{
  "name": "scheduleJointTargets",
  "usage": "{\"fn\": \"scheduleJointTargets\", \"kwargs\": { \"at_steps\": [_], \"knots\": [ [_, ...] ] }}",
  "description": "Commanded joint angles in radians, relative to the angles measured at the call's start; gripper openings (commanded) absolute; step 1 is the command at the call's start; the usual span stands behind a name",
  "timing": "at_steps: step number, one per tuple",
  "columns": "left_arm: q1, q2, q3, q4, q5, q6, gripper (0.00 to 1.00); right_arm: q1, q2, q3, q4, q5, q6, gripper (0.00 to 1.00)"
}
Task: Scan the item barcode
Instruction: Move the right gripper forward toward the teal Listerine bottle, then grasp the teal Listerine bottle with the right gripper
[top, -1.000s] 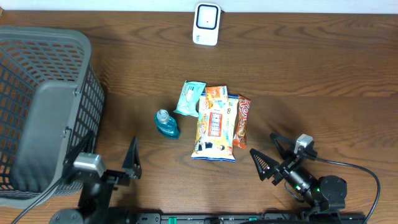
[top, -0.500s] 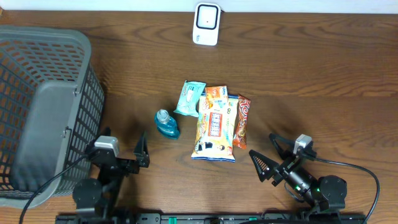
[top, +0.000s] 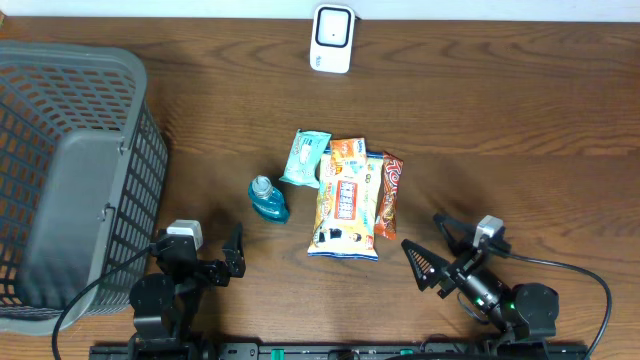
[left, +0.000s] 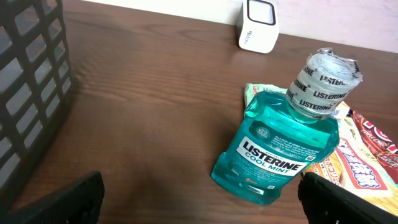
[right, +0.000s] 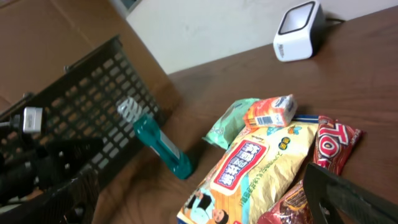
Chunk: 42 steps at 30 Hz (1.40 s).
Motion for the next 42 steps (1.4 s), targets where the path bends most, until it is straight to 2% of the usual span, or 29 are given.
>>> {"fn": "scheduleJointTargets", "kwargs": {
  "at_steps": [1,10,14,19,22,28,31,33,42],
  "knots": [
    [0.006,-0.005,-0.013,-0.027,0.012,-0.009,1.00,0.003,-0.003,-0.002,0.021,0.013,0.044,0.99],
    [0.006,-0.005,-0.013,-0.027,0.012,-0.009,1.00,0.004,0.011,0.018,0.048,-0.017,-0.004,0.99],
    [0.006,-0.005,-0.013,-0.027,0.012,-0.009,1.00,0.004,0.120,0.084,0.049,-0.017,-0.063,0.98],
    [0.006,-0.005,-0.013,-0.027,0.012,-0.009,1.00,0.023,0.432,0.281,0.045,-0.020,-0.157,0.98],
    [0.006,-0.005,-0.013,-0.027,0.012,-0.009,1.00,0.106,0.727,0.476,-0.031,-0.008,-0.212,0.97],
    [0.006,-0.005,-0.013,-0.027,0.012,-0.009,1.00,0.360,1.209,0.851,-0.238,0.075,-0.304,0.95],
    [0.006,-0.005,-0.013,-0.027,0.012,-0.009,1.00,0.475,1.387,1.055,-0.406,0.225,-0.337,0.96],
    [0.006,-0.005,-0.013,-0.027,0.012,-0.009,1.00,0.552,1.499,1.213,-0.542,0.340,-0.360,0.99],
    [0.006,-0.005,-0.013,-0.027,0.012,-0.009,1.00,0.666,1.529,1.249,-0.437,0.367,-0.310,0.99]
  ]
}}
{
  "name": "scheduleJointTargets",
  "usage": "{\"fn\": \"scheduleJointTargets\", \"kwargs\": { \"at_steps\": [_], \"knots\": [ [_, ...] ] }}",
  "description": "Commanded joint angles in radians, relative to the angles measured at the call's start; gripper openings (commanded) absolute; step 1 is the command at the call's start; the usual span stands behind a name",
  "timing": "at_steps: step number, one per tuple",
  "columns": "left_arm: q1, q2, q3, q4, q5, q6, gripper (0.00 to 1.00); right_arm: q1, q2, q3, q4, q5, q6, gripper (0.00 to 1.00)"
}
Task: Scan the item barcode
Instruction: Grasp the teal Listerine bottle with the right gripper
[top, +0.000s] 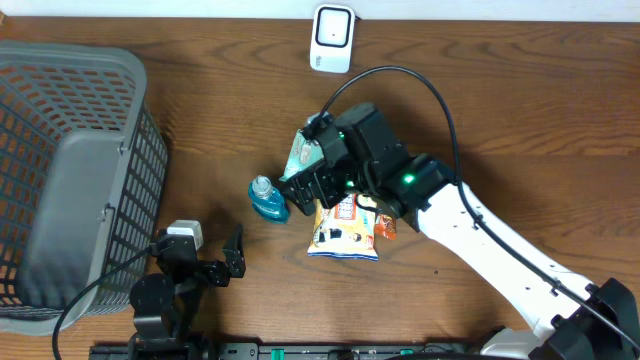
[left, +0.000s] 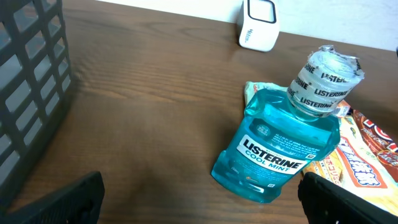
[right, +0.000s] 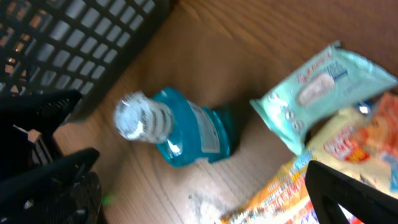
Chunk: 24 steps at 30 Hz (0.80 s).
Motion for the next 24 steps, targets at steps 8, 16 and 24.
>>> {"fn": "scheduleJointTargets", "kwargs": {
  "at_steps": [8,16,24],
  "knots": [
    [0.006,-0.005,-0.015,-0.019,0.012,-0.009,1.00,0.121,0.031,0.024,0.137,0.215,0.152,0.99],
    [0.006,-0.005,-0.015,-0.019,0.012,-0.009,1.00,0.159,0.157,0.024,0.238,0.216,0.204,0.99],
    [0.006,-0.005,-0.015,-0.019,0.012,-0.009,1.00,0.164,0.250,0.024,0.262,0.249,0.237,0.99]
  ]
}}
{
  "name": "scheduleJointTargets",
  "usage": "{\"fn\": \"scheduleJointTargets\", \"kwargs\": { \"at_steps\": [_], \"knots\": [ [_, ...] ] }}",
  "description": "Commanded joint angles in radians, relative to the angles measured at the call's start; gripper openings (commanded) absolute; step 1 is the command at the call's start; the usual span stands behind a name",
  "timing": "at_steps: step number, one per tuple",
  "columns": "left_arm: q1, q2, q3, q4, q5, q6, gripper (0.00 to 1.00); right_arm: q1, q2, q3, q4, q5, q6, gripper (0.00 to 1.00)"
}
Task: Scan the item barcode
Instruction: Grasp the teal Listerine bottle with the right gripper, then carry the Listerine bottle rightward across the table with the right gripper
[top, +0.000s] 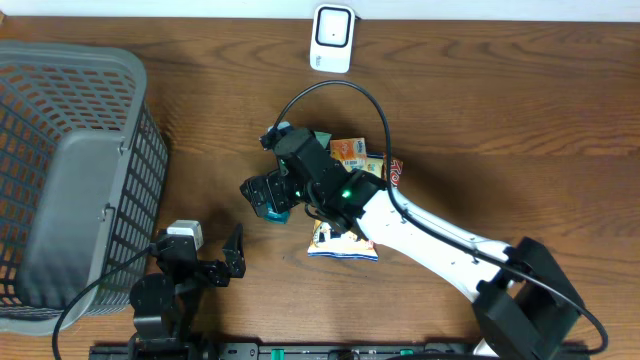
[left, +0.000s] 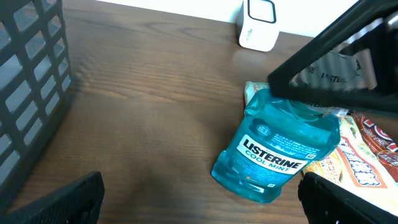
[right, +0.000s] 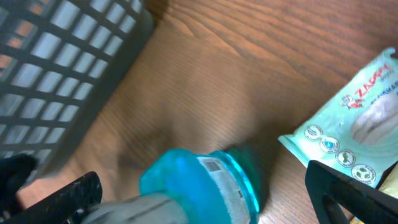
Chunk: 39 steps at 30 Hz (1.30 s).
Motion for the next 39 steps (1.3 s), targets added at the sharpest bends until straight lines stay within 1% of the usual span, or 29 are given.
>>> {"fn": "scheduleJointTargets", "kwargs": {
  "at_steps": [1,2,4,8,10,11,12,13,17,20,21,24,25,26,28,33,36,38,39],
  "knots": [
    [0.006,-0.005,-0.015,-0.019,0.012,-0.009,1.00,0.006,0.047,0.015,0.010,0.026,0.026,0.99],
    [0.006,-0.005,-0.015,-0.019,0.012,-0.010,1.00,0.009,0.059,0.015,0.014,0.026,0.026,0.99],
    [0.006,-0.005,-0.015,-0.019,0.012,-0.009,1.00,0.016,0.081,0.015,0.021,0.027,0.025,0.95],
    [0.006,-0.005,-0.015,-0.019,0.012,-0.009,1.00,0.027,0.094,0.015,0.032,0.034,0.026,0.77],
    [0.006,-0.005,-0.015,-0.019,0.012,-0.010,1.00,0.028,0.094,0.015,0.024,0.052,0.026,0.60],
    [0.006,-0.005,-0.015,-0.019,0.012,-0.010,1.00,0.028,0.094,0.015,0.021,0.056,0.026,0.53],
    [0.006,-0.005,-0.015,-0.019,0.012,-0.009,1.00,0.028,0.094,0.015,0.014,0.067,0.037,0.43],
    [0.006,-0.005,-0.015,-0.019,0.012,-0.009,1.00,0.028,0.094,0.015,0.012,0.078,0.050,0.38],
    [0.006,-0.005,-0.015,-0.019,0.012,-0.010,1.00,0.028,0.093,0.015,0.006,0.137,0.104,0.28],
    [0.006,-0.005,-0.015,-0.019,0.012,-0.009,1.00,0.028,0.063,0.016,-0.004,0.172,0.104,0.21],
    [0.006,-0.005,-0.015,-0.019,0.012,-0.010,1.00,0.028,0.048,0.017,-0.012,0.190,0.104,0.21],
    [0.006,-0.005,-0.015,-0.019,0.012,-0.010,1.00,0.028,-0.051,0.017,-0.092,0.330,0.105,0.21],
    [0.006,-0.005,-0.015,-0.019,0.012,-0.010,0.99,0.027,-0.102,0.017,-0.148,0.407,0.127,0.23],
    [0.006,-0.005,-0.015,-0.019,0.012,-0.009,1.00,0.027,-0.120,0.017,-0.171,0.433,0.141,0.23],
    [0.006,-0.005,-0.015,-0.019,0.012,-0.009,1.00,0.012,-0.216,0.017,-0.306,0.550,0.234,0.23],
    [0.006,-0.005,-0.015,-0.019,0.012,-0.009,1.00,-0.061,-0.335,0.017,-0.524,0.645,0.413,0.23],
    [0.006,-0.005,-0.015,-0.019,0.012,-0.009,1.00,-0.135,-0.344,0.016,-0.660,0.737,0.557,0.24],
    [0.006,-0.005,-0.015,-0.019,0.012,-0.009,1.00,-0.209,-0.319,0.015,-0.751,0.759,0.681,0.23],
    [0.006,-0.005,-0.015,-0.019,0.012,-0.009,1.00,-0.227,-0.310,0.015,-0.766,0.759,0.709,0.22]
  ]
}}
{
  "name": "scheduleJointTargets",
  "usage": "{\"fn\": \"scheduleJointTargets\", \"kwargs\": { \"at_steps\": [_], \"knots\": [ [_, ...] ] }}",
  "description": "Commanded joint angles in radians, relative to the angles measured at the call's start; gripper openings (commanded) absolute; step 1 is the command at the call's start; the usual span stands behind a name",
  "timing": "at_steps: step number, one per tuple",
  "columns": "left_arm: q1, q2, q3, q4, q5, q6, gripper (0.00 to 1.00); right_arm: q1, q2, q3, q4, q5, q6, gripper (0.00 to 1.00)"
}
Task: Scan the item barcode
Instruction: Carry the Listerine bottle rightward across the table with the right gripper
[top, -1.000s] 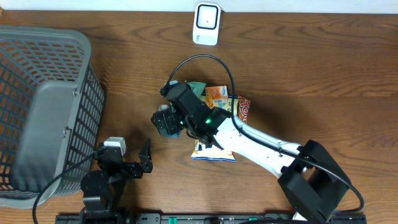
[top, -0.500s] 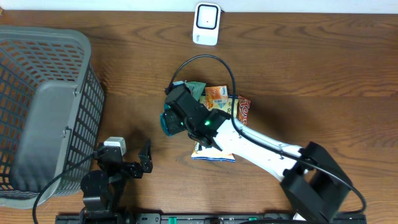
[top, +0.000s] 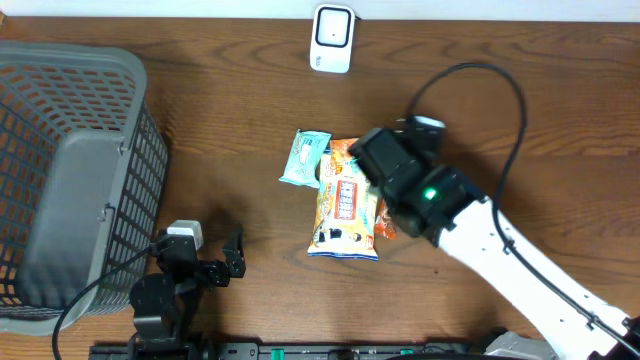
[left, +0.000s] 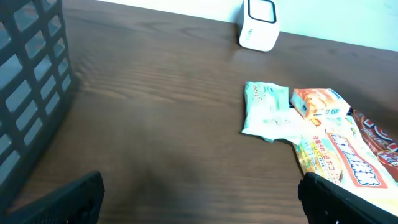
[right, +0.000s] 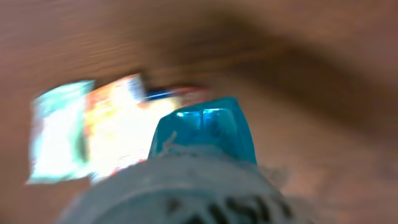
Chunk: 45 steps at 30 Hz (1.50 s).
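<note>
The teal Listerine mouthwash bottle (right: 202, 134) fills the blurred right wrist view, its taped grey cap (right: 180, 193) closest to the camera. It is held off the table, with my right gripper (top: 388, 162) shut on it above the snack pile. From overhead the arm hides the bottle. The white barcode scanner (top: 331, 38) stands at the table's far edge, also in the left wrist view as the scanner (left: 259, 25). My left gripper (left: 199, 208) rests open near the front edge with nothing between its fingers.
A grey plastic basket (top: 70, 170) takes up the left side. A mint-green wipes pack (top: 304, 158), a small orange box (left: 319, 101), a big yellow snack bag (top: 345, 210) and a red bar (top: 390, 218) lie mid-table.
The bottle has left its spot on the table beside the wipes pack. My right gripper holds it and has moved right, now over the snack pile. The left arm is unmoved.
Both arms were parked at the front edge with the bottle standing left of the snacks. Then my right gripper was open above the wipes pack and bottle, then down around the bottle's cap. Now the bottle is lifted and sits over the snacks.
</note>
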Motion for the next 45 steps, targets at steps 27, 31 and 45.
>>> {"fn": "scheduleJointTargets", "kwargs": {
  "at_steps": [27,31,45],
  "knots": [
    [0.006,-0.005,-0.015,-0.019,0.013,-0.009,1.00,-0.221,0.273,0.014,-0.054,0.098,0.676,0.52],
    [0.006,-0.005,-0.015,-0.019,0.013,-0.009,1.00,-0.220,0.265,0.014,-0.057,0.090,0.674,0.59],
    [0.006,-0.005,-0.015,-0.019,0.013,-0.009,1.00,-0.221,-0.058,0.025,-0.034,-0.177,-0.120,0.99]
  ]
}}
